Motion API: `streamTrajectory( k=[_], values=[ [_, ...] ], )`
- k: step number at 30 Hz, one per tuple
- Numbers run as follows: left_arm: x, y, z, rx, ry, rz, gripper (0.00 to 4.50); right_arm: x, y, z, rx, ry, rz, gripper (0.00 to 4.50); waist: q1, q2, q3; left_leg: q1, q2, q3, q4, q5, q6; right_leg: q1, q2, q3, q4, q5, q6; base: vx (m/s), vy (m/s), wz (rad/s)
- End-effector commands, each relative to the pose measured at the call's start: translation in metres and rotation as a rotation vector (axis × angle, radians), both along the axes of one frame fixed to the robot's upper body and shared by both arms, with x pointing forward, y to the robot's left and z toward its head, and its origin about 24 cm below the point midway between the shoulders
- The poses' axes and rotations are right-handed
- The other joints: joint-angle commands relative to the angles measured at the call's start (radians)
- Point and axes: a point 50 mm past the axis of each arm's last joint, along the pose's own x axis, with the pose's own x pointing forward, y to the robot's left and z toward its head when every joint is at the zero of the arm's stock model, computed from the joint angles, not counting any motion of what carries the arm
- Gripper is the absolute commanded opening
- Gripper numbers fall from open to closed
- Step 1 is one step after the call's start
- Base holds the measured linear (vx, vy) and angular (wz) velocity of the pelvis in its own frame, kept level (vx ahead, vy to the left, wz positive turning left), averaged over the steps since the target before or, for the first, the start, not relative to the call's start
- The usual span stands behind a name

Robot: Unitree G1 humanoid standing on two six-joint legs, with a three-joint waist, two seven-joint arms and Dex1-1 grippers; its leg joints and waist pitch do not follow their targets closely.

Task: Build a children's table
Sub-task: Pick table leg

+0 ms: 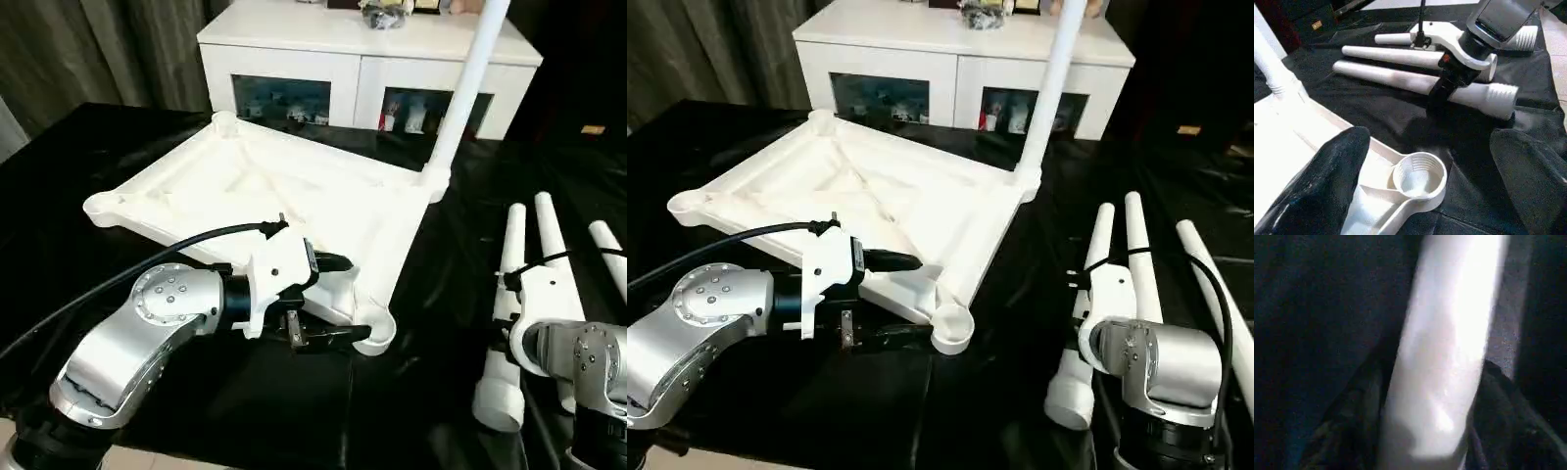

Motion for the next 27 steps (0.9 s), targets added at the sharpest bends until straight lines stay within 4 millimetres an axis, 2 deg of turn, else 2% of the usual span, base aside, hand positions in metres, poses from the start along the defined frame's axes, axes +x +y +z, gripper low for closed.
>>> streamTrajectory(
  k=[1, 4, 6, 9, 12, 13, 14, 17, 19, 20, 23, 24, 25, 27],
  values=[
    [0.002, 0.0, 0.007, 0.009, -0.037, 0.001, 4.5, 0.0, 0.0, -0.004, 0.027, 0.02, -0.006, 2.16, -0.002, -0.006, -0.059, 0.011, 0.063, -0.026, -0.088, -0.185, -0.064, 0.04, -0.058, 0.048, -0.076, -0.339, -0.144, 0.0, 0.0, 0.0],
    [0.003, 0.0, 0.007, 0.01, -0.038, 0.002, 4.5, 0.001, 0.0, -0.004, 0.029, 0.018, -0.009, 2.07, -0.001, -0.004, -0.058, 0.013, 0.062, -0.026, -0.088, -0.207, -0.069, 0.039, -0.058, 0.048, -0.079, -0.359, -0.142, 0.0, 0.0, 0.0],
    [0.004, 0.0, 0.007, 0.01, -0.039, 0.005, 4.5, 0.001, 0.0, -0.004, 0.03, 0.013, -0.014, 1.83, -0.001, -0.006, -0.058, 0.014, 0.062, -0.027, -0.089, -0.225, -0.072, 0.038, -0.059, 0.048, -0.081, -0.385, -0.135, 0.0, 0.0, 0.0],
    [0.005, 0.0, 0.007, 0.012, -0.044, 0.01, 4.5, 0.002, 0.0, -0.003, 0.031, -0.001, -0.031, 1.8, -0.001, 0.0, -0.057, 0.014, 0.062, -0.029, -0.09, -0.244, -0.077, 0.036, -0.059, 0.047, -0.085, -0.412, -0.125, 0.0, 0.0, 0.0],
    [0.006, 0.0, 0.009, 0.006, -0.057, 0.019, 4.5, 0.007, -0.005, 0.003, 0.032, -0.065, -0.099, 1.8, -0.003, -0.001, -0.057, 0.014, 0.061, -0.03, -0.091, -0.257, -0.082, 0.034, -0.059, 0.046, -0.086, -0.423, -0.121, 0.0, 0.0, 0.0],
    [0.008, 0.0, 0.01, -0.003, -0.069, 0.035, 4.5, 0.014, -0.011, 0.01, 0.02, -0.149, -0.156, 1.79, -0.002, 0.002, -0.058, 0.015, 0.061, -0.032, -0.091, -0.258, -0.084, 0.035, -0.059, 0.046, -0.084, -0.422, -0.121, 0.0, 0.0, 0.0],
    [0.009, 0.0, 0.011, -0.005, -0.071, 0.039, 4.5, 0.015, -0.012, 0.013, 0.016, -0.173, -0.164, 1.79, -0.003, 0.0, -0.059, 0.018, 0.062, -0.031, -0.091, -0.265, -0.086, 0.032, -0.06, 0.045, -0.087, -0.426, -0.12, 0.0, 0.0, 0.0],
    [0.015, 0.0, 0.015, -0.03, -0.094, 0.081, 4.5, 0.029, -0.018, 0.039, 0.015, -0.393, -0.253, 1.79, 0.0, 0.009, -0.059, 0.018, 0.06, -0.029, -0.092, -0.248, -0.087, 0.033, -0.058, 0.045, -0.082, -0.389, -0.122, 0.0, 0.0, 0.0],
    [0.023, 0.0, 0.022, -0.072, -0.124, 0.144, 4.5, 0.036, -0.023, 0.067, 0.002, -0.598, -0.309, 1.79, -0.002, 0.004, -0.062, 0.017, 0.058, -0.026, -0.089, -0.24, -0.083, 0.035, -0.057, 0.044, -0.082, -0.382, -0.122, 0.0, 0.0, 0.0],
    [0.029, 0.001, 0.026, -0.104, -0.133, 0.197, 4.5, 0.04, -0.023, 0.084, -0.01, -0.717, -0.296, 1.79, 0.001, 0.01, -0.065, 0.018, 0.06, -0.025, -0.088, -0.225, -0.08, 0.034, -0.056, 0.044, -0.08, -0.355, -0.122, 0.0, 0.0, 0.0],
    [0.052, 0.003, 0.041, -0.206, -0.192, 0.389, 4.5, 0.045, -0.016, 0.126, -0.035, -1.011, -0.19, 1.79, 0.003, 0.008, -0.064, 0.013, 0.059, -0.023, -0.085, -0.206, -0.057, 0.042, -0.055, 0.044, -0.08, -0.315, -0.132, 0.0, 0.0, 0.0],
    [0.056, 0.003, 0.043, -0.22, -0.198, 0.419, 4.5, 0.045, -0.015, 0.13, -0.035, -1.039, -0.178, 1.79, 0.003, 0.008, -0.066, 0.009, 0.059, -0.025, -0.084, -0.186, -0.048, 0.047, -0.055, 0.043, -0.076, -0.293, -0.136, 0.0, 0.0, 0.0],
    [0.06, 0.004, 0.046, -0.237, -0.204, 0.455, 4.5, 0.045, -0.014, 0.136, -0.035, -1.072, -0.163, 1.79, 0.003, 0.008, -0.066, 0.008, 0.058, -0.023, -0.083, -0.182, -0.043, 0.047, -0.054, 0.043, -0.076, -0.286, -0.138, 0.0, 0.0, 0.0],
    [0.074, 0.006, 0.063, -0.372, -0.182, 0.563, 4.5, 0.047, 0.001, 0.157, 0.062, -1.187, -0.025, 1.79, 0.003, 0.008, -0.068, 0.006, 0.057, -0.025, -0.08, -0.167, -0.029, 0.053, -0.054, 0.042, -0.074, -0.262, -0.156, 0.0, 0.0, 0.0]
  ],
)
